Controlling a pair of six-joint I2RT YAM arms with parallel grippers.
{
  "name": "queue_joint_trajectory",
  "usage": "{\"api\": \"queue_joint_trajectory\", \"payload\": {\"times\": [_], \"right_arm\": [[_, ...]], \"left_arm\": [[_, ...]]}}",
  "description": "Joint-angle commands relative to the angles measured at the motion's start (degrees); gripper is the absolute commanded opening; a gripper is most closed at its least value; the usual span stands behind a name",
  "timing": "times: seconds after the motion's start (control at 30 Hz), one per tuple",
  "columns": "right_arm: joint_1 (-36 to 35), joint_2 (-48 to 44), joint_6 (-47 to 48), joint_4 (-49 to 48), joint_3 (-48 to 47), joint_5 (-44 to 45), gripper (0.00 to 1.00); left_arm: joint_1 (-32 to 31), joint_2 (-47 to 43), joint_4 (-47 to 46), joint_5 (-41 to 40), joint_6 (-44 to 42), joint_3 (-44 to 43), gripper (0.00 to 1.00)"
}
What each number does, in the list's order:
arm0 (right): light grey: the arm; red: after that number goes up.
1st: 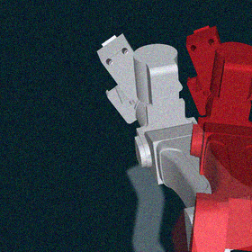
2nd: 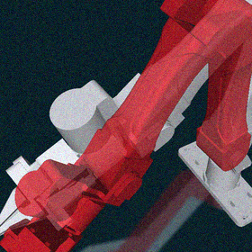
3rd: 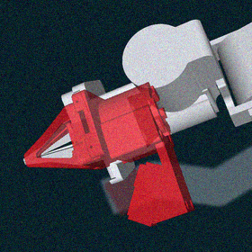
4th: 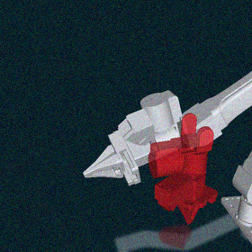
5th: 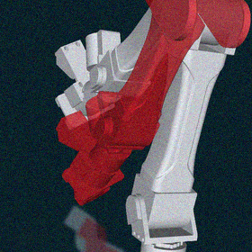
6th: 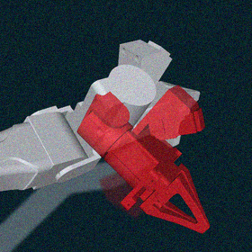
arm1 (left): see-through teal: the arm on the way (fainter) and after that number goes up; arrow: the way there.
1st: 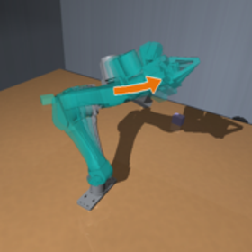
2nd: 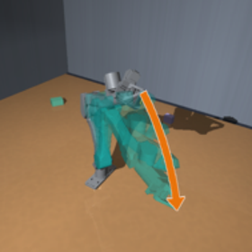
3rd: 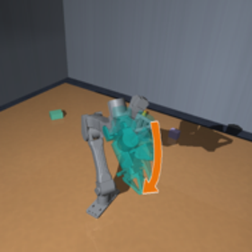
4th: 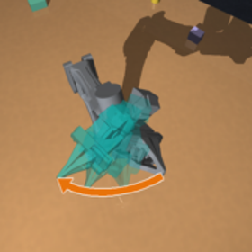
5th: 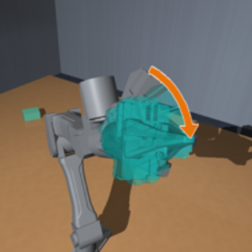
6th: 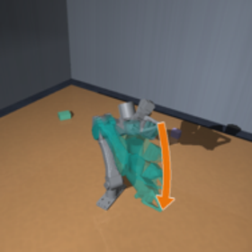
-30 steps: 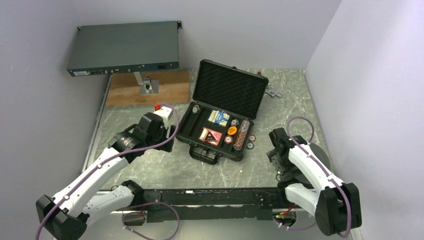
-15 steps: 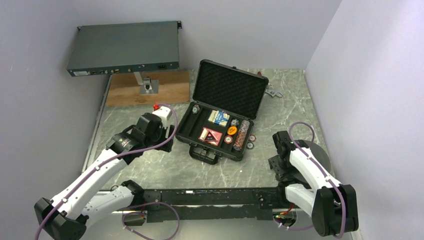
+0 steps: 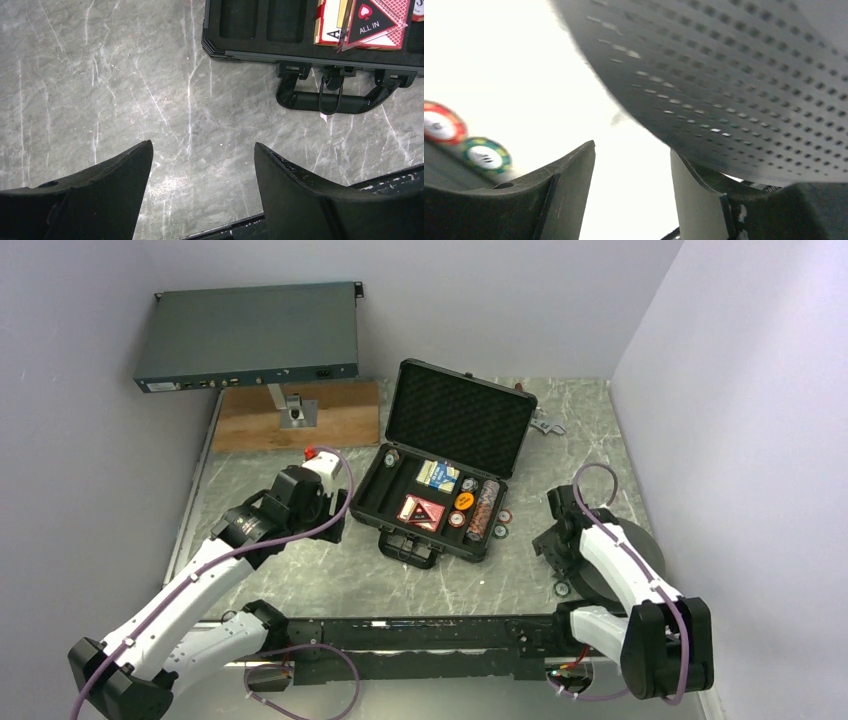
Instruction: Pack up texas hold em set
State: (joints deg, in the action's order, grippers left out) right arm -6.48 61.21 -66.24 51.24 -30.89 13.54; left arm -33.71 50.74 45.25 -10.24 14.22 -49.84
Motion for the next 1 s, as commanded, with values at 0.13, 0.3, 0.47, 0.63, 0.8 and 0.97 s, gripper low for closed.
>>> {"api": "queue_joint_trajectory", "payload": {"times": [0.13,0.3,0.47,0.63,0.8,0.97], "right_arm": [[0.27,2.44,6.96,-2.99,-6.8,2.52,0.6],[0.33,1.81,2.67,1.52,-5.36,5.88,0.6],[0.42,-0.14,-0.86,2.51,-1.72,5.86,0.6],[0.42,-1.84,-2.95,2.86,-0.38,4.66,0.6],[0.42,-0.33,-4.11,-0.42,3.32,2.11,0.59],[0.42,2.7,-3.7,-2.42,3.48,0.82,0.5]], "left_arm": [[0.58,-0.09,-0.98,-0.73,-0.84,0.1,0.79],[0.67,-0.05,-0.95,-0.83,-0.78,0.19,0.79],[0.69,0.04,-0.99,-0.84,-0.88,0.27,0.79],[0.76,0.32,-1.0,-0.83,-0.94,0.19,0.79],[0.8,0.37,-0.96,-1.16,-0.9,0.2,0.79],[0.84,0.57,-0.96,-1.15,-1.0,0.21,0.79]]}}
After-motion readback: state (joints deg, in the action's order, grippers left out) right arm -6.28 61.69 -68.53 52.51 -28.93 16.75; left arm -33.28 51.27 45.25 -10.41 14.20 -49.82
